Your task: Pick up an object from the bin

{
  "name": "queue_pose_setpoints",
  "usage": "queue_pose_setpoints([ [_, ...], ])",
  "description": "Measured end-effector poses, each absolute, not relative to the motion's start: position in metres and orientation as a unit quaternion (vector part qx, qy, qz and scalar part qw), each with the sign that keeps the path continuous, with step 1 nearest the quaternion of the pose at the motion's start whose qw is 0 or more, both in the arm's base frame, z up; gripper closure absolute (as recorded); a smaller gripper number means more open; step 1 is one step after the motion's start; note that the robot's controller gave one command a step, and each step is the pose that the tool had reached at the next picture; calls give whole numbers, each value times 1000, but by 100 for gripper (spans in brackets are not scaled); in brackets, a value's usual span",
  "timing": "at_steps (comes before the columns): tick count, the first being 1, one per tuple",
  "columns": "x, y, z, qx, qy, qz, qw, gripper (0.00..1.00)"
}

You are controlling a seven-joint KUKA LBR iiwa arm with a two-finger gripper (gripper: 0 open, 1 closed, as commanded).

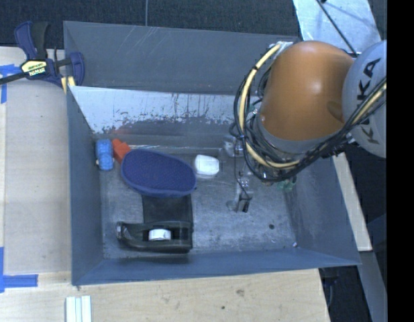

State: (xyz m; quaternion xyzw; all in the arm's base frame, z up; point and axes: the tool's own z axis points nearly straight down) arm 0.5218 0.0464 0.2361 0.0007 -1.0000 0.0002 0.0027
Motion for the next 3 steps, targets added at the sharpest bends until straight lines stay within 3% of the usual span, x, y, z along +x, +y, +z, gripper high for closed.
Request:
queue_pose_setpoints([
  [1,558,109,70,126,-992,1,-4,0],
  [2,561,110,75,124,-992,-1,-10,100],
  [3,548,105,256,158,-987,0,-6,100],
])
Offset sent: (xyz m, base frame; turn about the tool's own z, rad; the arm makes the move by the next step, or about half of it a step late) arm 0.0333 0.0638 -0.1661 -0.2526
